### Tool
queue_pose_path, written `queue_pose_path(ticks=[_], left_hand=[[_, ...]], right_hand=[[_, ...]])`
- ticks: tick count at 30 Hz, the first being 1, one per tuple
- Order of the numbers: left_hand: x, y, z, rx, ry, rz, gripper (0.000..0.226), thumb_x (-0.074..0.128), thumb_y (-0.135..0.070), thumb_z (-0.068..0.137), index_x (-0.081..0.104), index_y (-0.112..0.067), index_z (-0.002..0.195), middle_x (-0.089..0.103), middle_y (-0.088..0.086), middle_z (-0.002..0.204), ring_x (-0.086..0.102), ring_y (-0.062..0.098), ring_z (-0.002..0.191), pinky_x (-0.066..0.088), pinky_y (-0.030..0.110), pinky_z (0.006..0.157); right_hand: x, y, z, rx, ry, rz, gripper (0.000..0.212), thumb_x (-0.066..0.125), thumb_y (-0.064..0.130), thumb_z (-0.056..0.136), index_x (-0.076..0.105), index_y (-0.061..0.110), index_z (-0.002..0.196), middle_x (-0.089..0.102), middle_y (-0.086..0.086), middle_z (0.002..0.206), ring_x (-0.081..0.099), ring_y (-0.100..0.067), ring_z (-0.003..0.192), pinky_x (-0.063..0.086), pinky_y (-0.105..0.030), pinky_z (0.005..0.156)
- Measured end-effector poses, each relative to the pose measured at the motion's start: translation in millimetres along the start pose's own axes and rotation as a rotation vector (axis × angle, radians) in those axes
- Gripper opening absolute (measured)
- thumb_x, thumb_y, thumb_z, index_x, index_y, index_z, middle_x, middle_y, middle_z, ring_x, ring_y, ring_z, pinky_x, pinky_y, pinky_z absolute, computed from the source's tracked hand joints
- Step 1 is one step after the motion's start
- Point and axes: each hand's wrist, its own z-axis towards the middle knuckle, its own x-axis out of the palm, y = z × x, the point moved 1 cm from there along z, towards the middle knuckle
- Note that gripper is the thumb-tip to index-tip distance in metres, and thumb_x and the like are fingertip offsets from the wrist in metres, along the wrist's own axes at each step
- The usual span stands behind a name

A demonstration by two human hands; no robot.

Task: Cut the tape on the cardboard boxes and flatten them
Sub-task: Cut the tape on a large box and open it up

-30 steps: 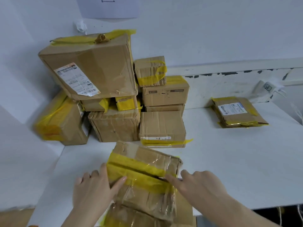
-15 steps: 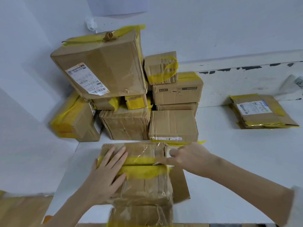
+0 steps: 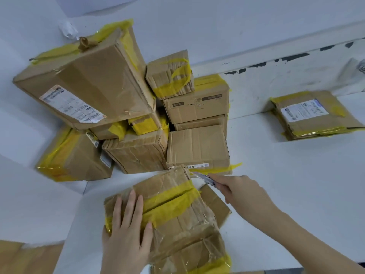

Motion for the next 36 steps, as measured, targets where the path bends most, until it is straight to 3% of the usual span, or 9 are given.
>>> queue_pose_path(ticks=[5, 9, 13, 16, 19, 22, 26, 29, 36], left_hand=[[-5, 1, 0, -0.010, 0.011, 0.026, 0.091, -0.027, -0.057, 0.054, -0.025, -0.032, 0.142, -0.050, -0.016, 0.129, -0.028, 0.012, 0.139, 0.018, 0.039, 0.115], [0, 1, 1, -0.007, -0.008, 0.030, 0.085, -0.026, -0.058, 0.061, -0.025, -0.034, 0.143, -0.053, -0.018, 0.125, -0.027, 0.013, 0.140, 0.020, 0.042, 0.114], [6, 3, 7, -0.018, -0.044, 0.055, 0.061, 0.005, -0.053, 0.093, -0.020, -0.033, 0.145, -0.046, -0.017, 0.137, -0.023, 0.015, 0.142, 0.013, 0.052, 0.113], [8, 5, 9, -0.008, -0.063, 0.076, 0.061, 0.006, -0.052, 0.094, -0.015, -0.030, 0.147, -0.031, -0.009, 0.151, -0.019, 0.019, 0.143, 0.013, 0.054, 0.112], [9, 6, 8, 0.010, -0.080, 0.099, 0.073, -0.007, -0.053, 0.081, -0.011, -0.026, 0.149, -0.025, -0.004, 0.155, -0.015, 0.023, 0.144, 0.019, 0.053, 0.110], [12, 7, 6, 0.032, -0.087, 0.084, 0.072, -0.005, -0.052, 0.084, -0.010, -0.024, 0.149, -0.025, -0.002, 0.154, -0.016, 0.025, 0.143, 0.019, 0.053, 0.110], [13, 12, 9, 0.063, -0.084, 0.064, 0.067, 0.008, -0.055, 0.093, -0.010, -0.022, 0.149, -0.027, -0.001, 0.154, -0.018, 0.027, 0.143, 0.017, 0.055, 0.110], [11, 13, 10, 0.083, -0.079, 0.045, 0.068, 0.013, -0.054, 0.094, -0.010, -0.022, 0.150, -0.025, -0.001, 0.155, -0.018, 0.027, 0.143, 0.017, 0.056, 0.110], [8, 13, 9, 0.087, -0.082, 0.002, 0.066, 0.013, -0.054, 0.095, -0.009, -0.024, 0.149, -0.023, -0.004, 0.155, -0.016, 0.025, 0.143, 0.018, 0.054, 0.111]], right_hand=[[-10, 29, -7, -0.048, 0.022, -0.383, 0.047, 0.035, 0.009, 0.097, 0.032, 0.033, 0.137, 0.040, -0.002, 0.080, 0.059, -0.028, 0.095, 0.034, -0.031, 0.063], [-15, 44, -12, -0.052, 0.040, -0.459, 0.042, 0.042, -0.004, 0.089, 0.046, 0.022, 0.121, 0.026, 0.000, 0.067, 0.060, -0.027, 0.099, 0.033, -0.030, 0.063], [-16, 67, -12, -0.016, 0.034, -0.511, 0.038, 0.042, -0.004, 0.088, 0.052, 0.018, 0.117, 0.059, -0.003, 0.100, 0.059, -0.026, 0.105, 0.032, -0.028, 0.064], [-8, 81, -15, 0.023, 0.042, -0.565, 0.039, 0.041, -0.005, 0.089, 0.052, 0.013, 0.122, 0.060, -0.005, 0.109, 0.059, -0.027, 0.106, 0.034, -0.028, 0.065], [-3, 88, -26, 0.048, 0.048, -0.596, 0.042, 0.039, -0.006, 0.089, 0.049, 0.014, 0.125, 0.057, -0.005, 0.092, 0.060, -0.025, 0.103, 0.032, -0.025, 0.059], [-4, 89, -39, 0.073, 0.049, -0.630, 0.049, 0.044, -0.005, 0.086, 0.042, 0.017, 0.130, 0.057, -0.001, 0.099, 0.059, -0.025, 0.103, 0.033, -0.027, 0.063], [-6, 93, -54, 0.104, 0.084, -0.640, 0.052, 0.041, -0.005, 0.088, 0.038, 0.019, 0.133, 0.028, 0.002, 0.069, 0.060, -0.026, 0.100, 0.029, -0.026, 0.054], [-9, 92, -65, 0.138, 0.084, -0.647, 0.054, 0.040, -0.004, 0.088, 0.037, 0.023, 0.135, 0.022, 0.002, 0.066, 0.057, -0.026, 0.088, 0.018, -0.024, 0.045], [-2, 77, -75, 0.188, 0.008, -0.607, 0.048, 0.040, 0.002, 0.092, 0.036, 0.031, 0.131, 0.026, 0.004, 0.067, 0.039, -0.024, 0.072, 0.021, -0.024, 0.046]])
